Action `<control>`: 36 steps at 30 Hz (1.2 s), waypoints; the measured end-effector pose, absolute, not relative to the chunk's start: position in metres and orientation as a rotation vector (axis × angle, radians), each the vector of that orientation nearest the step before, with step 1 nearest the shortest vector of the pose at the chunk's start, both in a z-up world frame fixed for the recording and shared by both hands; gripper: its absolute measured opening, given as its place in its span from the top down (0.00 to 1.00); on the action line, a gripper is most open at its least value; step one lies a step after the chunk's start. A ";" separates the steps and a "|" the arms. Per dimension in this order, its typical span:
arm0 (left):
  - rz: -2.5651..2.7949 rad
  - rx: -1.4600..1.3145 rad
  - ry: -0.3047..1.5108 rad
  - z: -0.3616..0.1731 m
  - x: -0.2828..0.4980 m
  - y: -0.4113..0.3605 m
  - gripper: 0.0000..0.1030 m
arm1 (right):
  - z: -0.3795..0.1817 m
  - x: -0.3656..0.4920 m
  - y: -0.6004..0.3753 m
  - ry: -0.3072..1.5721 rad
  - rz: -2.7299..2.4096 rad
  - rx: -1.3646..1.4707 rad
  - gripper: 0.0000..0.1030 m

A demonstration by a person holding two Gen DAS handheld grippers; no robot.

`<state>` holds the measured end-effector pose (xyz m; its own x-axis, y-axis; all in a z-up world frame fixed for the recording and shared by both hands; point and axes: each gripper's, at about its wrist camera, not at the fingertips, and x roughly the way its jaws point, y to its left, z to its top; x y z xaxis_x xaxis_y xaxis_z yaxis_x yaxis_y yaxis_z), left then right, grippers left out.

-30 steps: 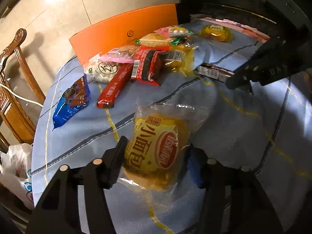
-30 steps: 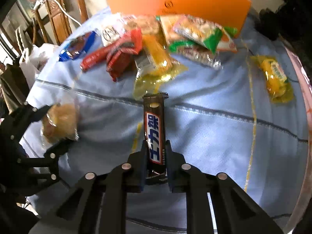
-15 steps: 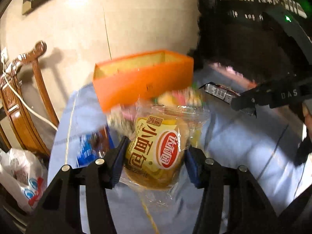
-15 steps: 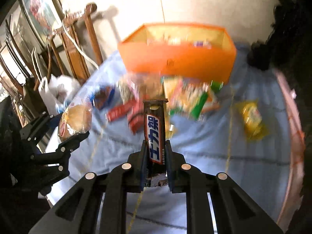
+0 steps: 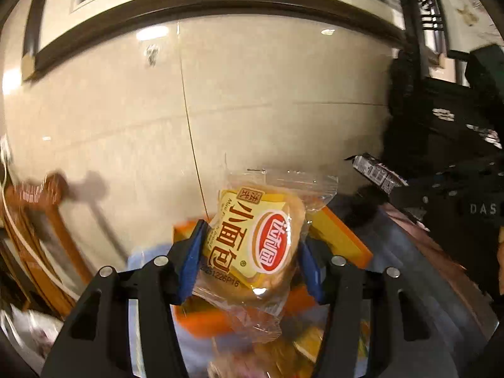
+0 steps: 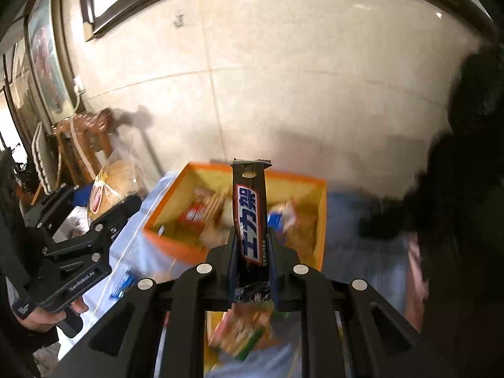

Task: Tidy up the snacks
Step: 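Lift the chocolate bar and bun pack over the orange box and release both, then grasp a cartoon-printed candy bag with the right tool while the left tool grasps the blue cookie bag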

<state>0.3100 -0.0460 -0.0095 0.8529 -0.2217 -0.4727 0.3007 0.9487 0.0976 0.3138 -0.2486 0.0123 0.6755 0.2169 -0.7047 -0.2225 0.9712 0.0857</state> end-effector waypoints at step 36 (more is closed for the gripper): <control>0.012 0.068 0.863 -0.228 0.239 0.075 0.09 | -0.207 0.278 -0.177 1.092 0.207 -0.274 0.08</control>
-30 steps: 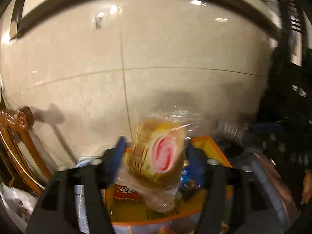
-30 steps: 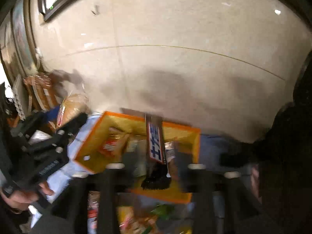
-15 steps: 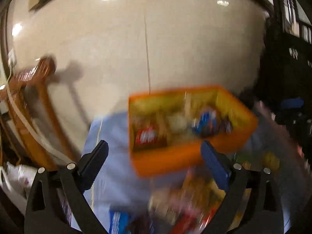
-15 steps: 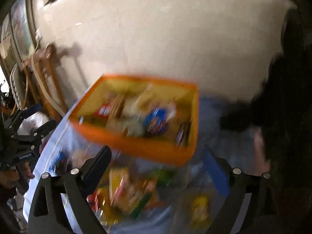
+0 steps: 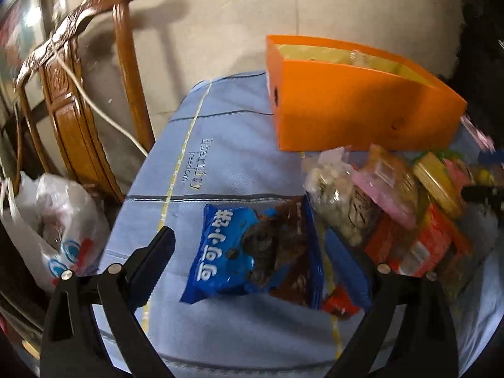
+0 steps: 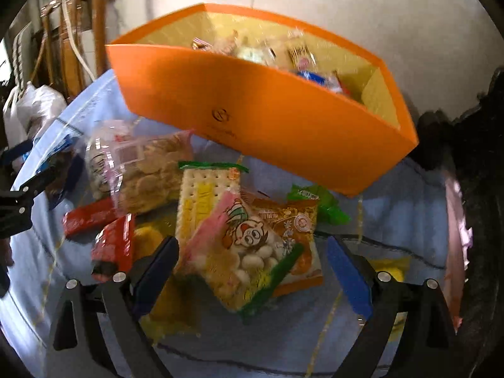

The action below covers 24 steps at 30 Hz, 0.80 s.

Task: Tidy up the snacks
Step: 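Grasp a cartoon-printed candy bag with the right tool while the left tool grasps the blue cookie bag, then carry both bags over the orange box and open both tools to drop them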

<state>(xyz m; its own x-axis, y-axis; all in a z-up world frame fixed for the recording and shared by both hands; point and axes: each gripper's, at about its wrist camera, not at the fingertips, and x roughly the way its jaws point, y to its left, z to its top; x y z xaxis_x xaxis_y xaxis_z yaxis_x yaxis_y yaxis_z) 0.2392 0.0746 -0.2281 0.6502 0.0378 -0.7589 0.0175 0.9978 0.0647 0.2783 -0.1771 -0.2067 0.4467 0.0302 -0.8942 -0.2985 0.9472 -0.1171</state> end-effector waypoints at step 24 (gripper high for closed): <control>-0.144 0.012 0.819 -0.214 0.191 0.062 0.46 | -0.168 0.224 -0.200 1.029 0.340 0.052 0.48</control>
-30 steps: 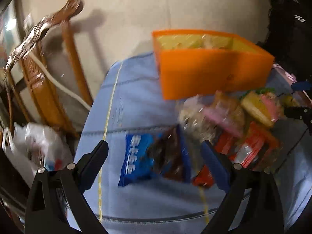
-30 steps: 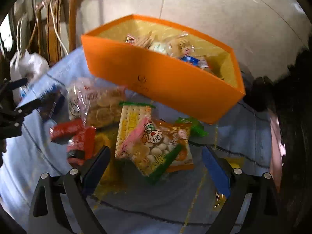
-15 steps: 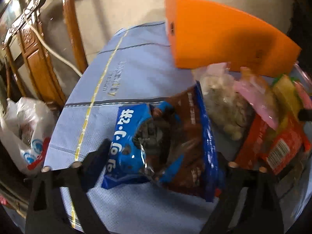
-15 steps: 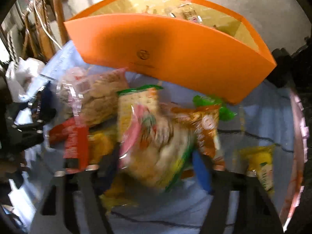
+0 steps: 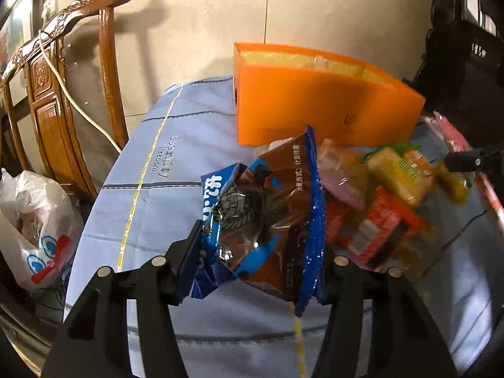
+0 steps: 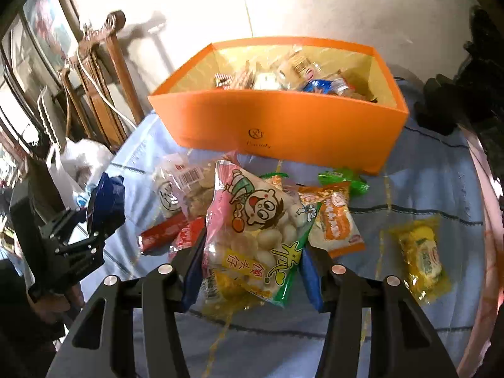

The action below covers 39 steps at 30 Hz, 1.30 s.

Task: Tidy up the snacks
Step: 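Carry both bags over the orange box and open both tools to drop them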

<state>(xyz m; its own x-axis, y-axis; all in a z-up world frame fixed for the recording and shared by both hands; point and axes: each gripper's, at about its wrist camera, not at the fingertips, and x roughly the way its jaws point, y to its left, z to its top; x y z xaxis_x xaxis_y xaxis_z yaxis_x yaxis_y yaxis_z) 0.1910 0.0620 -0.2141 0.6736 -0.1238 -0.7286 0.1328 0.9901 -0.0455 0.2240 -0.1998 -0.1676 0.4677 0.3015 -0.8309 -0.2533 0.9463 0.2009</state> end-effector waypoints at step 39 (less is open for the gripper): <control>-0.135 0.127 0.602 -0.027 0.416 -0.042 0.09 | -0.005 0.414 -0.244 0.867 0.177 0.016 0.06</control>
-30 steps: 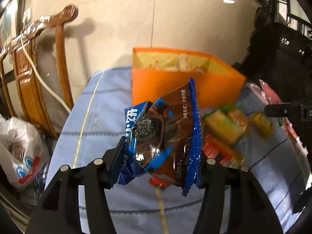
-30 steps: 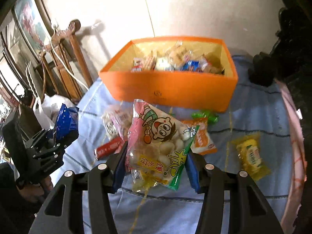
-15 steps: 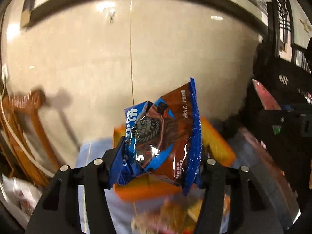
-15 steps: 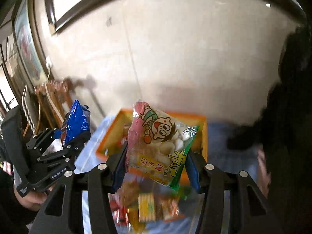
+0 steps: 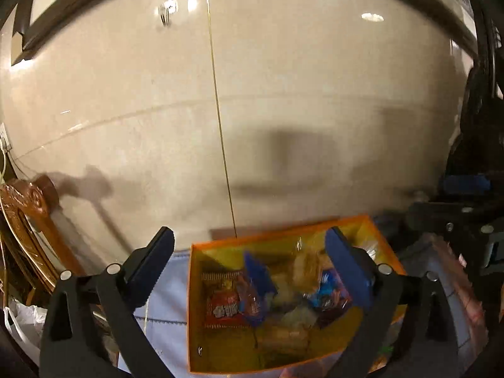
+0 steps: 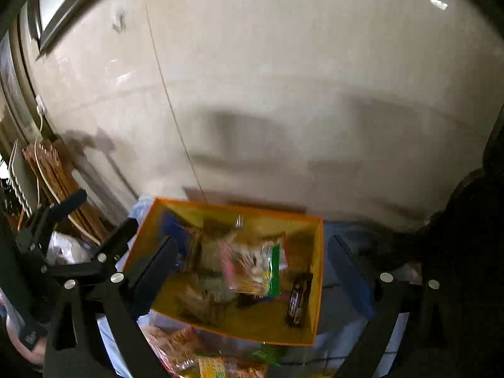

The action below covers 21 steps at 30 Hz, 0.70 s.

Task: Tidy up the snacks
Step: 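Carry both bags over the orange box and open both tools to drop them, then grasp a brown cake bag with the right tool while the left tool grasps a pink cookie bag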

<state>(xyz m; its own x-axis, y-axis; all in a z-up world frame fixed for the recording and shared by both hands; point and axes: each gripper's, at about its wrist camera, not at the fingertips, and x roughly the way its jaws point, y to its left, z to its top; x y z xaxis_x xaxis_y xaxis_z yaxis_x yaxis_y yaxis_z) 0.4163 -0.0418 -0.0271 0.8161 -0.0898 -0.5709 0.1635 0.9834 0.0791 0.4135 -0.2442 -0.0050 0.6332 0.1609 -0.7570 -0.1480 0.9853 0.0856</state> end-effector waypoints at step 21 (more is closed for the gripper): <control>-0.243 0.251 0.811 -0.208 0.232 -0.027 0.09 | -0.208 0.269 -0.247 1.176 0.133 0.011 0.06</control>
<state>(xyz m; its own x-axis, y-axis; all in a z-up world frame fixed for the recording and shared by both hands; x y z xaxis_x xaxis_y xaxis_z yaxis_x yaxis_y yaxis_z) 0.2317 -0.0265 -0.2078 0.6644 -0.1169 -0.7381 0.3077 0.9429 0.1277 0.2689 -0.2475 -0.2084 0.3774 0.1097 -0.9195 -0.0979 0.9921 0.0782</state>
